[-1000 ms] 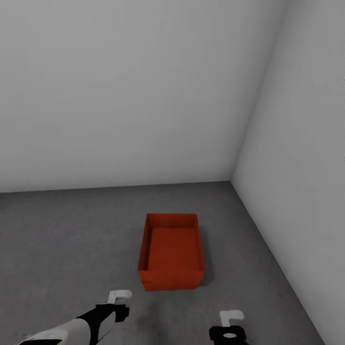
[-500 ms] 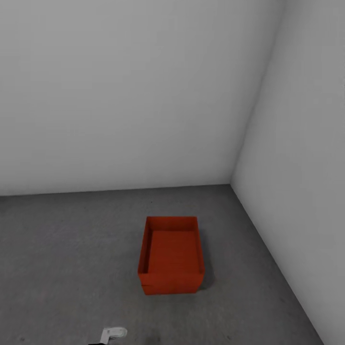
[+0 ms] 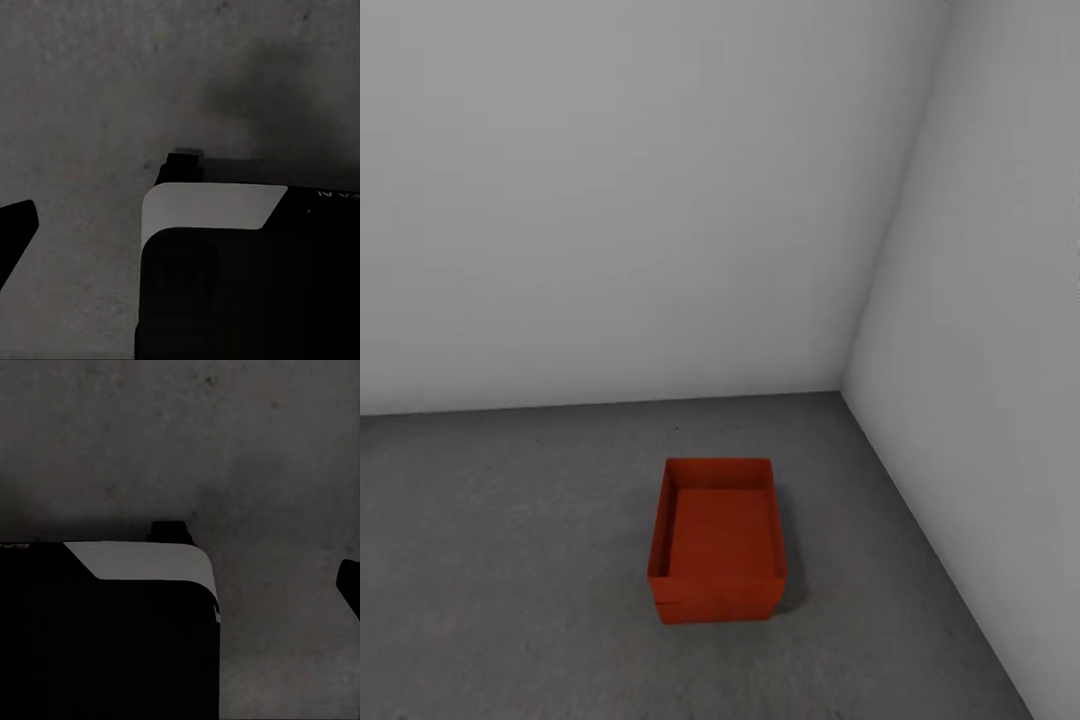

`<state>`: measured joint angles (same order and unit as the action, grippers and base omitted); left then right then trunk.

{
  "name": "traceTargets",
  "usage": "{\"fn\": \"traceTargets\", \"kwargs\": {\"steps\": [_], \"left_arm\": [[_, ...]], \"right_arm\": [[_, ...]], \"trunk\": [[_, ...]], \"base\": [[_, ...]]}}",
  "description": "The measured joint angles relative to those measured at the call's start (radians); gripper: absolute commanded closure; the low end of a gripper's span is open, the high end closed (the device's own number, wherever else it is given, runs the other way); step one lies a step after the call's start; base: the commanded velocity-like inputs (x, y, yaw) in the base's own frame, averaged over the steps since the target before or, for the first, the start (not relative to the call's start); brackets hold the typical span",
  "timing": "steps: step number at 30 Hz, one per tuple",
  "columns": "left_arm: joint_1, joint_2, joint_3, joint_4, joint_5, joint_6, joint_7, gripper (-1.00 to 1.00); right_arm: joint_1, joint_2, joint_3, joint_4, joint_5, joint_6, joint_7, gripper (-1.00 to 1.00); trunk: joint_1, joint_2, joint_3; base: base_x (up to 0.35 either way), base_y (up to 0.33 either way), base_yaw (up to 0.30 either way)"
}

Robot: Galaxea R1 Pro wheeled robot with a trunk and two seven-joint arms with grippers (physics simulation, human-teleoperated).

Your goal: Move the two storage containers from the living room to the garage. In the garage, place one container on the floor and stack the other container on top of it (either order is fine).

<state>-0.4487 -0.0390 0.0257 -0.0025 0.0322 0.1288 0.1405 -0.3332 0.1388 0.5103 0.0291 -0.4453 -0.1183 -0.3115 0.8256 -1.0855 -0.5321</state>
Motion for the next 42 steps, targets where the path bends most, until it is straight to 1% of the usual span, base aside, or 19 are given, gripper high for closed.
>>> {"fn": "traceTargets", "kwargs": {"steps": [4, 8, 16, 42], "left_arm": [[0.035, 0.001, 0.0, 0.0, 0.0, -0.01, -0.002, -1.0], [0.049, 0.005, 0.001, 0.0, -0.001, -0.015, -0.002, -1.0], [0.052, 0.007, 0.001, 0.0, -0.002, -0.015, -0.002, -1.0], [0.052, 0.007, 0.001, 0.0, -0.002, -0.015, -0.002, -1.0]], "right_arm": [[0.008, 0.001, 0.0, 0.0, 0.001, -0.001, 0.0, -1.0], [0.019, 0.001, 0.0, 0.0, 0.001, -0.001, 0.009, -1.0], [0.033, 0.0, -0.001, 0.0, 0.001, -0.001, 0.018, -1.0], [0.034, 0.0, -0.002, 0.0, 0.0, -0.003, 0.019, -1.0]], "trunk": [[0.0, 0.0, 0.006], [0.0, 0.0, 0.013], [0.0, 0.0, 0.025], [0.0, 0.0, 0.061]], "base": [[0.0, 0.0, 0.0], [0.0, 0.0, 0.0], [0.0, 0.0, 0.0], [0.0, 0.0, 0.0]]}}
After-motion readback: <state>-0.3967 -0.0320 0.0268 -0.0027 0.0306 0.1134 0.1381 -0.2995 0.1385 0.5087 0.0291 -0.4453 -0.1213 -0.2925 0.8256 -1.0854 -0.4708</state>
